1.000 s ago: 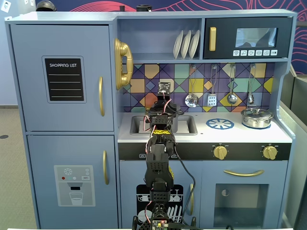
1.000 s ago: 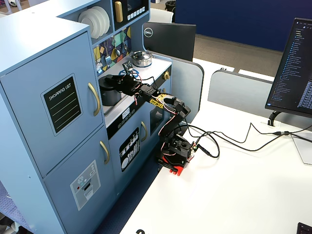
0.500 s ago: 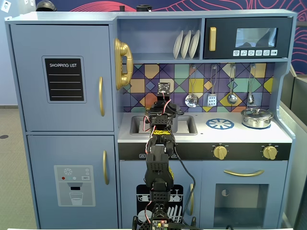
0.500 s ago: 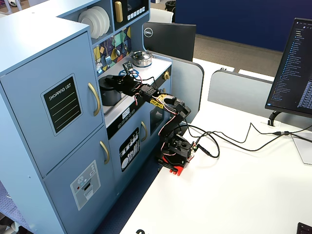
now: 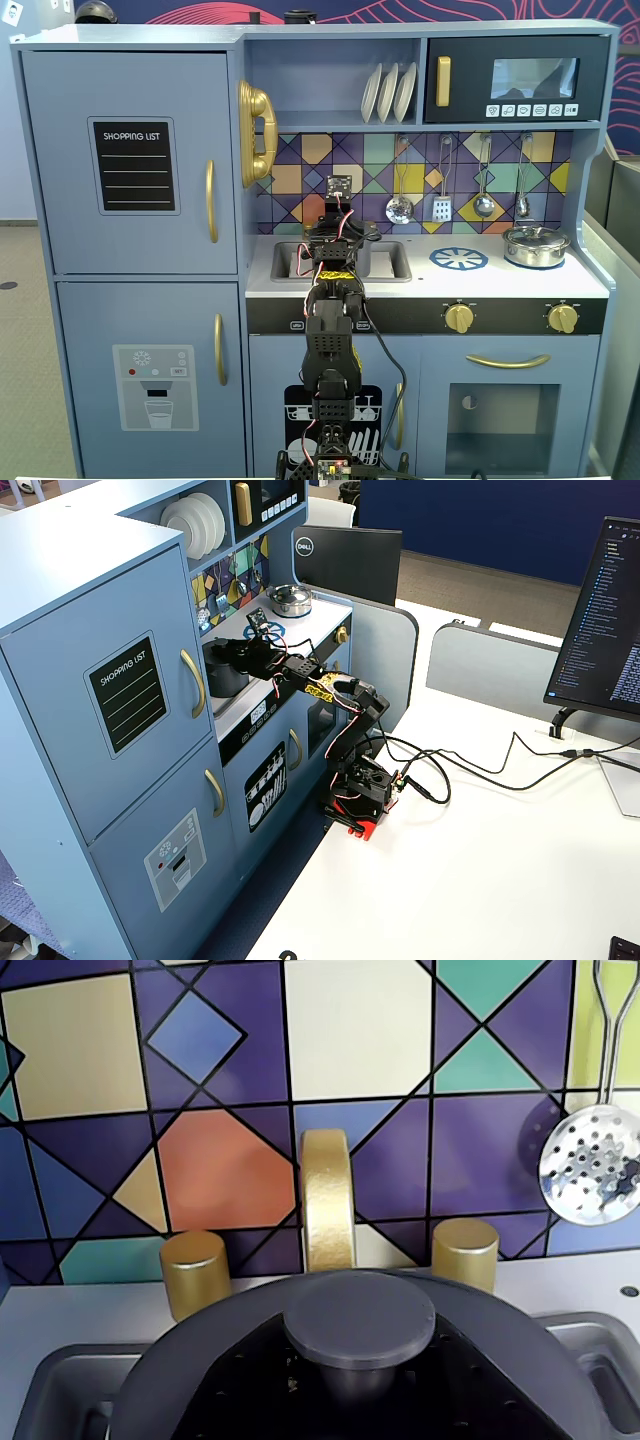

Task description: Pick up the lid from the counter and put it on the gray recipient

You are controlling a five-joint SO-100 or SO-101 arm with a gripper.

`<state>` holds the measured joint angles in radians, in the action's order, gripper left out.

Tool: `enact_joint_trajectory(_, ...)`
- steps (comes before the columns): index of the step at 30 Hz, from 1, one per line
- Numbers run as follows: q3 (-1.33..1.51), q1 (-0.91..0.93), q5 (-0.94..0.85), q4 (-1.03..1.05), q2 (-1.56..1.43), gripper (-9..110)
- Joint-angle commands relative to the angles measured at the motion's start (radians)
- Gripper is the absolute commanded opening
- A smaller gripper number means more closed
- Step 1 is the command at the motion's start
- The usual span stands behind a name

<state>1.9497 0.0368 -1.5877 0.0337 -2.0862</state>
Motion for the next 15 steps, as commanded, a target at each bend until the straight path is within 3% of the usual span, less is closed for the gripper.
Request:
enact_joint_trajectory(1, -0.035, 0.005, 0.009, -0.043, 0.005, 0)
enact_joint_trajectory(11, -0.038, 0.015, -0.009, -0.049, 0.025, 1)
enact_joint_trajectory(15, -0.040, 0.031, -0.003, 0.018, -0.006, 21)
